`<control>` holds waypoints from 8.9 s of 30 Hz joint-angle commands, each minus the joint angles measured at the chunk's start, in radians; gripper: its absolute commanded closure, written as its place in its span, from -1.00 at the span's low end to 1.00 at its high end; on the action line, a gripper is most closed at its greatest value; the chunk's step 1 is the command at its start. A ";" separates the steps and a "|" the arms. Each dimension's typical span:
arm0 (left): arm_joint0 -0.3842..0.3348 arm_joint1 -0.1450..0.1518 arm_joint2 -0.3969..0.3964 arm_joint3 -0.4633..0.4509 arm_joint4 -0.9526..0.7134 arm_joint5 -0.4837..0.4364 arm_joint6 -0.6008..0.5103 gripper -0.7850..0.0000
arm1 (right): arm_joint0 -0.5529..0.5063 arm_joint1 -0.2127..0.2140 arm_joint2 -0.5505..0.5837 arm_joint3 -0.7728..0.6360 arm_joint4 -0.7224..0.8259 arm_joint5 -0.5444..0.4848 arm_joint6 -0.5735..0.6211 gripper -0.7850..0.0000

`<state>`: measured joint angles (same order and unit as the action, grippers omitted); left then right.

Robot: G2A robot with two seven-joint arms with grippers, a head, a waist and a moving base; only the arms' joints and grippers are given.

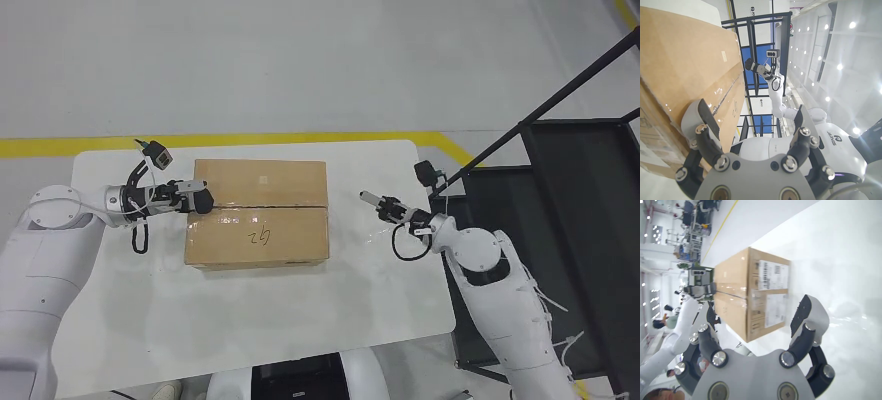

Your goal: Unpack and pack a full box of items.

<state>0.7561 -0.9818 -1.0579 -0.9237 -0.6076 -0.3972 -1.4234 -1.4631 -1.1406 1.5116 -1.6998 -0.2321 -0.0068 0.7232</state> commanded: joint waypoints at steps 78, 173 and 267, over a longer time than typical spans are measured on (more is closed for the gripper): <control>0.000 0.000 0.000 0.000 0.000 0.000 0.000 -1.00 | 0.123 0.020 -0.182 0.372 -0.803 -0.048 -0.048 0.01; 0.000 0.000 0.000 0.000 0.000 0.000 0.000 -1.00 | 0.148 0.127 0.252 0.249 -0.451 -0.176 0.403 1.00; 0.000 0.000 0.000 0.000 0.000 0.000 0.000 -1.00 | 0.380 0.081 -0.227 0.660 -0.354 -0.175 0.213 -0.55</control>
<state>0.7561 -0.9818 -1.0579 -0.9237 -0.6076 -0.3973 -1.4234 -1.0866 -1.0588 1.2885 -1.0446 -0.5809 -0.1853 0.9409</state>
